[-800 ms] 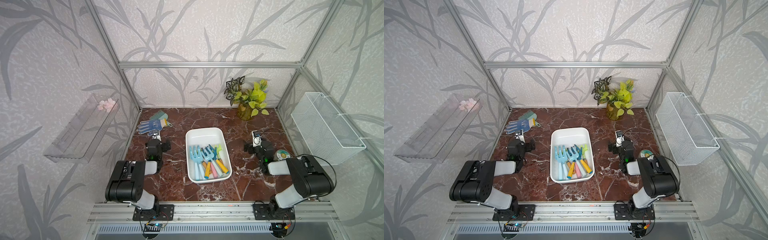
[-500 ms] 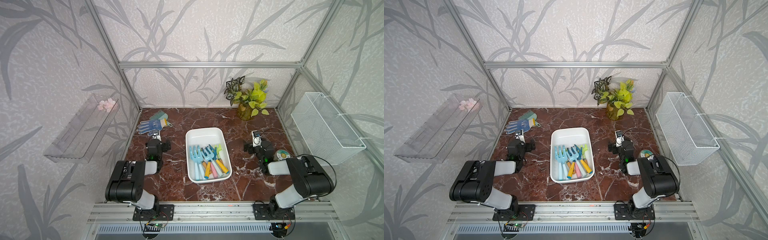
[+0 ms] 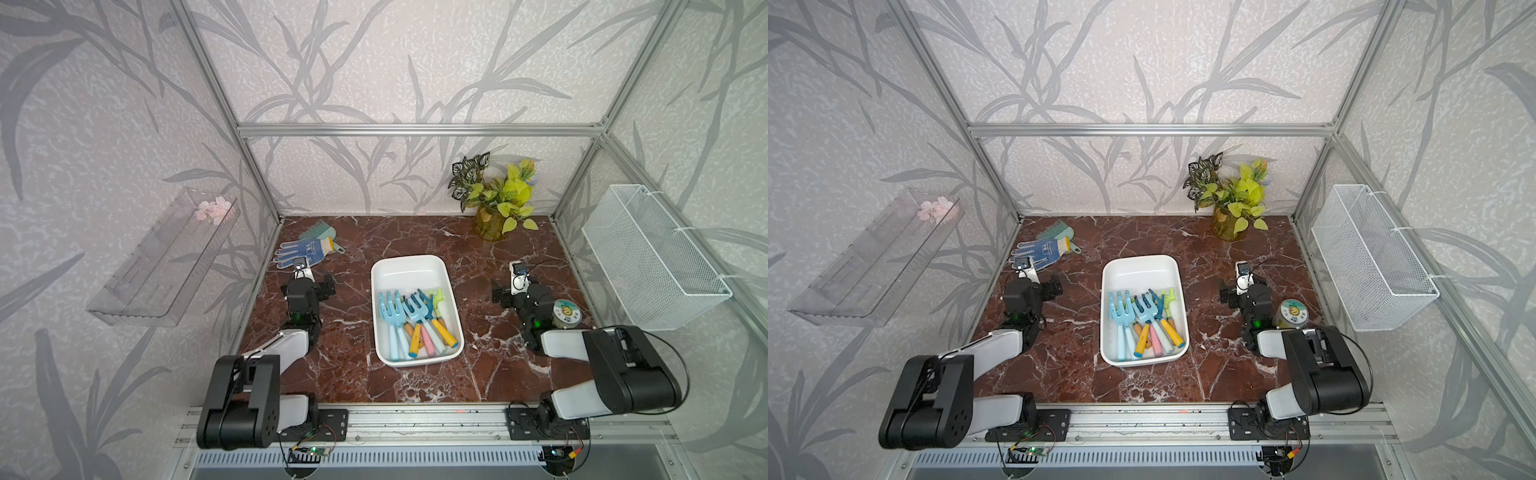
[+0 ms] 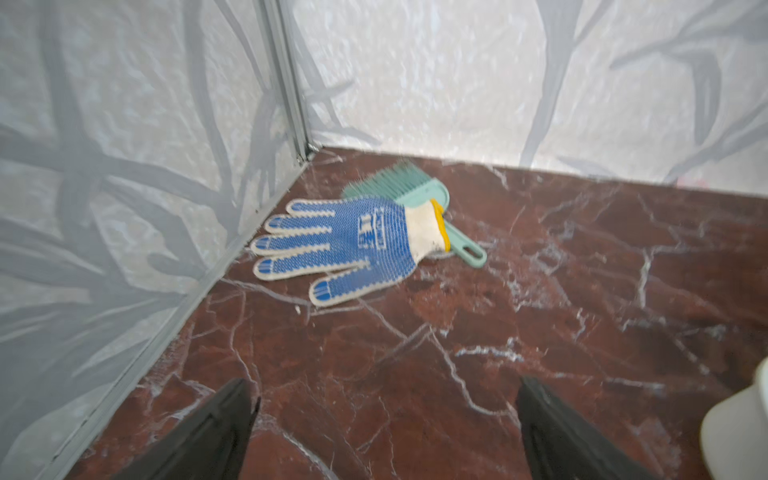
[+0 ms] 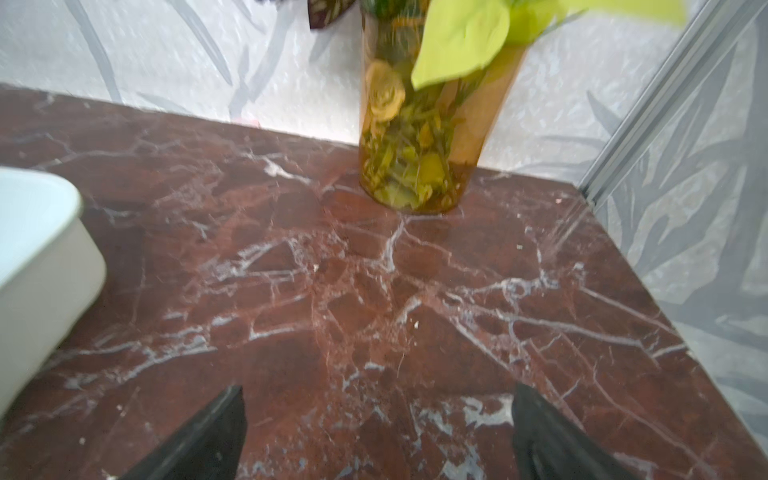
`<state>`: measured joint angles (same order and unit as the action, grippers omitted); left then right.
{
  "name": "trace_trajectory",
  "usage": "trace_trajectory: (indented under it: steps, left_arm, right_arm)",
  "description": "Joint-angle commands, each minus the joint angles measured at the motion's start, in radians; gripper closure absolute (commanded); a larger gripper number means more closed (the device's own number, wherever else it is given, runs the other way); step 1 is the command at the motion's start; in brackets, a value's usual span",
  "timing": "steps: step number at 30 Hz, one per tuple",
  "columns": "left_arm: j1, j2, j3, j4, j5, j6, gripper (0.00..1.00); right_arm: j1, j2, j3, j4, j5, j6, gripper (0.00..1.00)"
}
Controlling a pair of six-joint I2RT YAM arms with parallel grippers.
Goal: Take the hand rake out of the storage box
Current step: Move the storage box to the center of the board.
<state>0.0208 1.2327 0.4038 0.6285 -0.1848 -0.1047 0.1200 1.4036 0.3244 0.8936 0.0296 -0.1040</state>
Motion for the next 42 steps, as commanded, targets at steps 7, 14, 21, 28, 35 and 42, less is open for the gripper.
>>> trace_trajectory:
  steps: [7,14,21,28,35,42]
  left_arm:
    - [-0.002,-0.047,0.393,-0.641,0.084,-0.355,0.00]
    - [-0.006,-0.035,0.422,-0.695,0.336,-0.402,0.00]
    - [-0.107,-0.104,0.331,-0.798,0.402,-0.447,0.20]
    - [-0.280,-0.087,0.339,-0.924,0.405,-0.482,0.30]
    - [-0.374,-0.013,0.338,-0.958,0.399,-0.517,0.36]
    - [-0.417,0.076,0.389,-1.041,0.358,-0.486,0.40]
  right_arm:
    - [-0.005,-0.222,0.123,-0.323,-0.039,0.415,0.01]
    - [-0.007,-0.271,0.270,-0.626,-0.379,0.435,0.01]
    - [0.115,-0.226,0.444,-1.026,-0.443,0.315,0.15]
    - [0.232,-0.148,0.507,-1.187,-0.410,0.317,0.22]
    - [0.321,-0.096,0.520,-1.232,-0.361,0.361,0.28]
    - [0.343,-0.085,0.526,-1.259,-0.298,0.426,0.30]
